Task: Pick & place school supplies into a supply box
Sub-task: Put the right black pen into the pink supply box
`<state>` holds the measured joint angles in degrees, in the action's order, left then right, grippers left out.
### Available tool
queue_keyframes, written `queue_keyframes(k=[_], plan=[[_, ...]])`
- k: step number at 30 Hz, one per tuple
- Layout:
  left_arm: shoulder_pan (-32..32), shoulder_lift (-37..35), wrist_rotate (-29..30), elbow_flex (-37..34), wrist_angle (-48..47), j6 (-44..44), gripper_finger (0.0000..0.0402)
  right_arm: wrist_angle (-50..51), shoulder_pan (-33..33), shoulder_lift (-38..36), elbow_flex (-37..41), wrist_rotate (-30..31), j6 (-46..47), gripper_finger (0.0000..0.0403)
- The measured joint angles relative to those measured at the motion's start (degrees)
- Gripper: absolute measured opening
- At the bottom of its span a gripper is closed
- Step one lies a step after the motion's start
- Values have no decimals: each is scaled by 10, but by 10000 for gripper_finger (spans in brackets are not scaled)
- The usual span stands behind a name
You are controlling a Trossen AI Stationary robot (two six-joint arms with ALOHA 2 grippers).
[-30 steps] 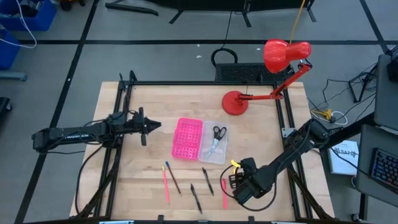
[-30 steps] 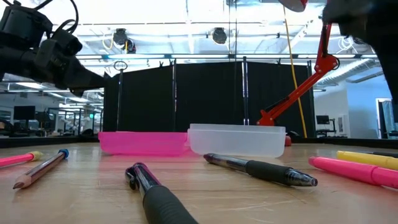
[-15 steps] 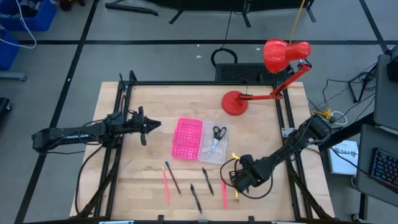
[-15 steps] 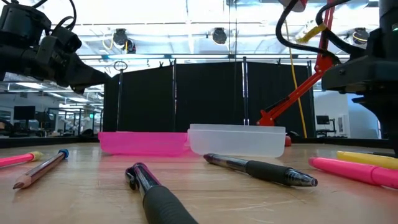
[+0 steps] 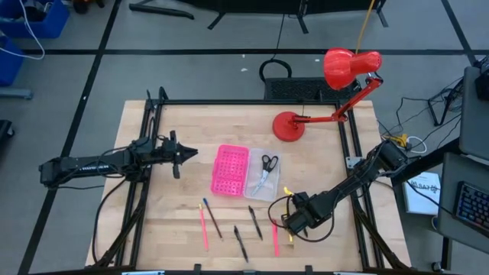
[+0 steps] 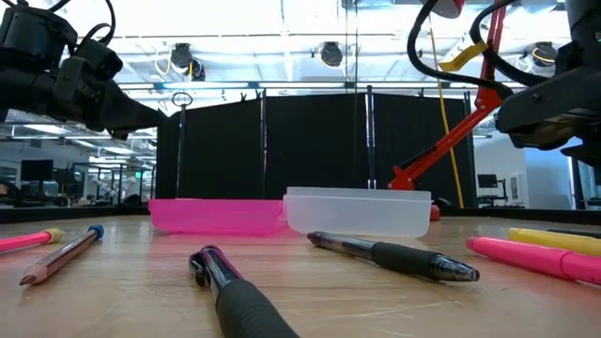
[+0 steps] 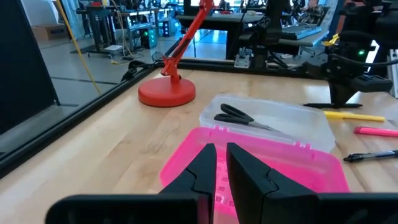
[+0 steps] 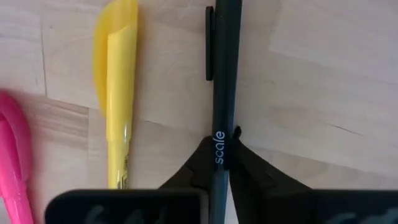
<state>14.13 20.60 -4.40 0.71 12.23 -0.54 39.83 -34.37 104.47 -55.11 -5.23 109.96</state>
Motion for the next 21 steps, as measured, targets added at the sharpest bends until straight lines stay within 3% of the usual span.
queue_keyframes(k=[6,15,21], plan=[[0,0,0,0,-1,-1,47,14,6,-35,4,25,-2,28],[0,0,0,0,0,4,47,35,24,-201,4,95,17,20],[0,0,1,0,0,2,47,-7,81,-274,4,250,-36,20]])
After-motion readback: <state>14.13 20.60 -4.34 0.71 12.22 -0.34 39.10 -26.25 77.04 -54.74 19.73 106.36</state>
